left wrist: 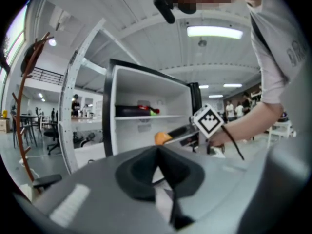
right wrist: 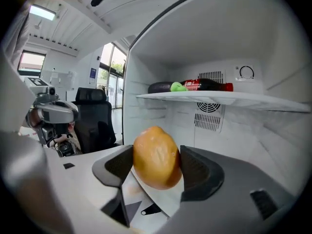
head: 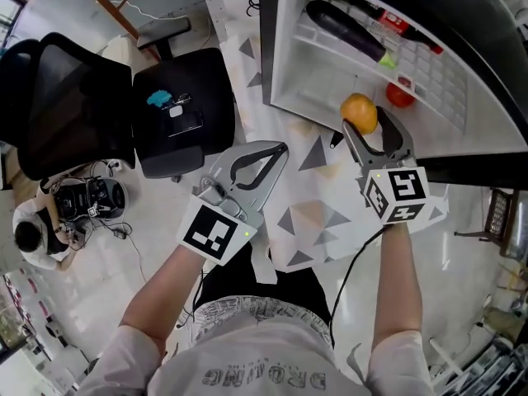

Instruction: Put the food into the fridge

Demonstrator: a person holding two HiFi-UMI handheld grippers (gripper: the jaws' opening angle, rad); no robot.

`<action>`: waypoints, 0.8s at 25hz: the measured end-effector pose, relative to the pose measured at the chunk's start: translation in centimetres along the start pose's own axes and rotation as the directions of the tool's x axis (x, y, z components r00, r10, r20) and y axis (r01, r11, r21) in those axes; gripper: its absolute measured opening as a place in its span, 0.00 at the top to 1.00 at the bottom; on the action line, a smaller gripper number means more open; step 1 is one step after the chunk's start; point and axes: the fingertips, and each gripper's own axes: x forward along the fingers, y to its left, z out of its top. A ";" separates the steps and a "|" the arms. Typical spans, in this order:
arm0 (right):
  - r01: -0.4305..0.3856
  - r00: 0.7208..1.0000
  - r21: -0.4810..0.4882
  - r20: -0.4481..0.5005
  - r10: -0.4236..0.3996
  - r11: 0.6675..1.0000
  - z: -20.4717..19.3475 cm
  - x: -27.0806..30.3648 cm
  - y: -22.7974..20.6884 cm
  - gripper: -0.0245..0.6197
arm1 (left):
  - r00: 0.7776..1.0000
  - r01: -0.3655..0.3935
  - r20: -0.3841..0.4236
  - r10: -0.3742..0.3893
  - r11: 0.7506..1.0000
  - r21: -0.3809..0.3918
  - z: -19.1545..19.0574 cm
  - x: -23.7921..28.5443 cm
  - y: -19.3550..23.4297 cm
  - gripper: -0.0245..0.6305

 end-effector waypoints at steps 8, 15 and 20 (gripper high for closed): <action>0.028 0.999 -0.067 -0.030 -0.030 0.997 -1.3 3.9 -2.8 0.51 | 1.000 -0.017 -0.005 0.017 1.000 0.004 -2.0 1.4 -0.1 0.95; 0.088 0.994 -0.143 -0.048 -0.095 0.986 -2.4 7.1 -5.2 0.51 | 1.000 -0.020 0.003 0.020 1.000 0.007 -4.1 2.0 0.1 0.95; 0.129 0.987 -0.186 -0.067 -0.144 0.974 -3.7 9.3 -7.0 0.51 | 1.000 -0.023 0.001 0.023 1.000 0.008 -5.7 2.4 0.1 0.95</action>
